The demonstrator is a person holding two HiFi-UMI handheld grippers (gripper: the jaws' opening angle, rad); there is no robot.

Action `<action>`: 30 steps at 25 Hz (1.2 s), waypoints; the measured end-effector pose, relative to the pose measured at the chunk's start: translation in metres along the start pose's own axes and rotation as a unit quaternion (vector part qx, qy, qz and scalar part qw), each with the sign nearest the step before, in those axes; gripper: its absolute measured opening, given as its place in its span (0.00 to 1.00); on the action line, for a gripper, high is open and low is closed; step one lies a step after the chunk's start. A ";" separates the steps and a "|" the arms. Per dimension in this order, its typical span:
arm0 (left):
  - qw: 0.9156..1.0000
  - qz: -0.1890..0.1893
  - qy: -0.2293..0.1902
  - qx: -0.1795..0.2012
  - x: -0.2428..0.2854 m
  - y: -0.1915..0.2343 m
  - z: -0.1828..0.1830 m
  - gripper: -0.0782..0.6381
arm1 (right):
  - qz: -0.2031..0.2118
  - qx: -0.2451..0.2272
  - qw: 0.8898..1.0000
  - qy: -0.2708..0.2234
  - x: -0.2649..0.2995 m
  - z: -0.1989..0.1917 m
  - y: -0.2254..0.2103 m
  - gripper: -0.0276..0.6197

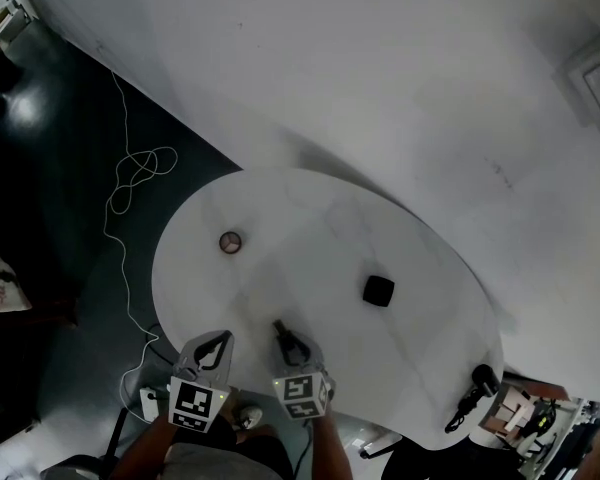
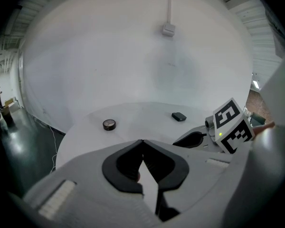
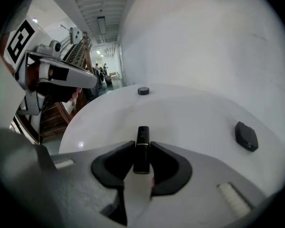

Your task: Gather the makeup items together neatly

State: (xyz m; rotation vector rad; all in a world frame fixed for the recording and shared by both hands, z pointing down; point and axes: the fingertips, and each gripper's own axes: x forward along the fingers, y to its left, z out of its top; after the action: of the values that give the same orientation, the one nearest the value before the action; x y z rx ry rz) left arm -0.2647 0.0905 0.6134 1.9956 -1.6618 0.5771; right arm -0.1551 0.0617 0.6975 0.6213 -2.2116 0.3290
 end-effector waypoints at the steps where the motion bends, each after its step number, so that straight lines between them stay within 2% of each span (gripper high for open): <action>1: 1.000 -0.002 -0.002 0.002 0.001 0.000 0.002 0.12 | 0.000 0.005 1.000 -0.005 -0.002 0.003 0.000 0.20; 7: 0.999 -0.029 -0.016 0.022 0.010 -0.010 0.028 0.12 | -0.024 0.031 0.998 -0.041 -0.029 0.025 -0.017 0.20; 14: 0.994 -0.081 -0.038 0.059 0.021 -0.042 0.066 0.12 | -0.097 0.062 0.991 -0.069 -0.085 0.037 -0.054 0.20; 24: 0.978 -0.161 -0.070 0.113 0.031 -0.126 0.107 0.12 | -0.210 0.141 0.962 -0.100 -0.175 0.003 -0.107 0.20; 30: 0.966 -0.201 -0.082 0.140 0.035 -0.187 0.124 0.12 | -0.259 0.173 0.944 -0.111 -0.227 -0.030 -0.134 0.20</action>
State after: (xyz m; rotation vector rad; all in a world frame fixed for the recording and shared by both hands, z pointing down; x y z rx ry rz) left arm -0.0724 0.0163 0.5179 2.5587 -1.2561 0.5283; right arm 0.0628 0.0348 0.5478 1.4587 -2.1085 0.3860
